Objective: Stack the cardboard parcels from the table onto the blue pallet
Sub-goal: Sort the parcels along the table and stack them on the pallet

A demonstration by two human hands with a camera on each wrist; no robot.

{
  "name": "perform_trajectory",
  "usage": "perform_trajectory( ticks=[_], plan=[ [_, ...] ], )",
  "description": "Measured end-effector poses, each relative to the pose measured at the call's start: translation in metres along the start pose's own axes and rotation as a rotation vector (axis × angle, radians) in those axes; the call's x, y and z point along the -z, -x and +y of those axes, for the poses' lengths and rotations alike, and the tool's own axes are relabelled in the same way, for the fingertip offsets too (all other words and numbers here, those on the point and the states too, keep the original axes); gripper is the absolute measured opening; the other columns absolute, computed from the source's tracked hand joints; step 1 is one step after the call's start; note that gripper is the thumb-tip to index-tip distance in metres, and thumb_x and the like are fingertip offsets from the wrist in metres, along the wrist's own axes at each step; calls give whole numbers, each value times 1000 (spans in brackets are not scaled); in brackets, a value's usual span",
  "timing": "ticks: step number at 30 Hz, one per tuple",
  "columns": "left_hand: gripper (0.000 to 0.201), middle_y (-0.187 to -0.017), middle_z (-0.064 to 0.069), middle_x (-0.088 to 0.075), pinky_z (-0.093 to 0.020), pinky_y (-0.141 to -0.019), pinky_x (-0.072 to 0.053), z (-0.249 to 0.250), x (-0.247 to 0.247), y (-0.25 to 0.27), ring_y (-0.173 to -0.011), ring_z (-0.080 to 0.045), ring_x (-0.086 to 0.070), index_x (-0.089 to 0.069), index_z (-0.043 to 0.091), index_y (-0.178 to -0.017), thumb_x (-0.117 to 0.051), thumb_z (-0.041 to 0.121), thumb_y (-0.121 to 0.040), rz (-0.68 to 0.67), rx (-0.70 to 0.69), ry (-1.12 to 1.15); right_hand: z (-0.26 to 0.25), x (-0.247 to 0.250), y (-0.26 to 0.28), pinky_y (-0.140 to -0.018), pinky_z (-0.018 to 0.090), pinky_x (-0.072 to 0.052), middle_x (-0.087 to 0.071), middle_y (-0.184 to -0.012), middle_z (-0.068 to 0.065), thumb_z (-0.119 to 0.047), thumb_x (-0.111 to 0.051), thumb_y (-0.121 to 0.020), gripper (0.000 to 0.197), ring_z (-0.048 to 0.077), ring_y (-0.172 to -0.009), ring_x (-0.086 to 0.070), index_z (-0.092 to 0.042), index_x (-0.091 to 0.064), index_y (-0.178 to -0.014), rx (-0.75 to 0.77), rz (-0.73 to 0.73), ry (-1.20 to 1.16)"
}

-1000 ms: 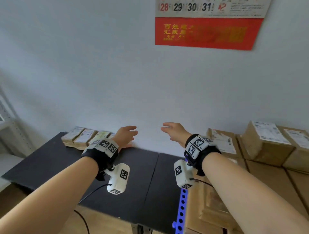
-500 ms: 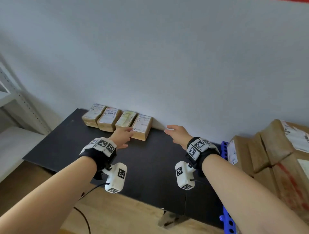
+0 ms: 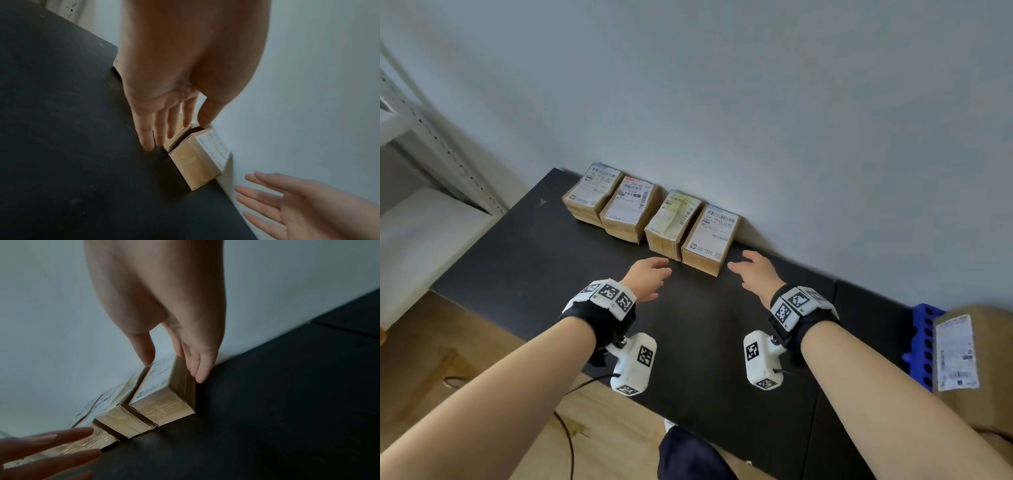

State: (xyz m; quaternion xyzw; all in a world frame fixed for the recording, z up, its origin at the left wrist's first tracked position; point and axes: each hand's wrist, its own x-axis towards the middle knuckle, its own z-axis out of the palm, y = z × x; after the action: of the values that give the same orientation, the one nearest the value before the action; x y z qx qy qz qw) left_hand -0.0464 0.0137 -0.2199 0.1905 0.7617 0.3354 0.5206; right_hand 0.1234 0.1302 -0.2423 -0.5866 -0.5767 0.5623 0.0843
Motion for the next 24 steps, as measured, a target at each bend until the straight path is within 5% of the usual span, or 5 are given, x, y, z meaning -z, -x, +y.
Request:
perform_trajectory(
  ticks=[3, 9, 14, 24],
  plan=[
    [44, -130, -8, -51, -38, -99, -43, -4, 1, -20, -107, -17, -50, -42, 17, -139, -46, 15, -96, 0, 21, -25, -1, -9, -23, -111, 44, -34, -33, -150, 14, -20, -62, -90, 69, 27, -135, -37, -12, -25, -148, -30, -9, -27],
    [43, -130, -7, -51, -37, -98, -43, -16, 7, -42, -119, -21, -49, -42, 17, -139, -46, 15, -96, -22, 74, -15, -1, -31, -55, -111, 46, -33, -35, -149, 9, -22, -62, -89, 74, 26, -135, -37, -8, -20, -149, -75, 49, -151],
    [43, -132, -6, -50, -38, -99, -44, -23, 15, -56, -118, -19, -50, -43, 18, -139, -46, 15, -96, -53, 78, -9, -7, -43, -71, -91, 31, -44, -55, -133, 8, -15, -60, -90, 51, 22, -118, -55, -9, -39, -136, -91, 92, -258],
    [41, -117, -2, -52, -33, -91, -44, -25, 27, -73, -107, -15, -50, -46, 19, -136, -48, 16, -96, -116, 63, -2, -4, -55, -66, -102, 40, -43, -55, -132, 3, -11, -61, -89, 52, 21, -121, -53, -18, -39, -135, -70, 121, -263]
  ],
)
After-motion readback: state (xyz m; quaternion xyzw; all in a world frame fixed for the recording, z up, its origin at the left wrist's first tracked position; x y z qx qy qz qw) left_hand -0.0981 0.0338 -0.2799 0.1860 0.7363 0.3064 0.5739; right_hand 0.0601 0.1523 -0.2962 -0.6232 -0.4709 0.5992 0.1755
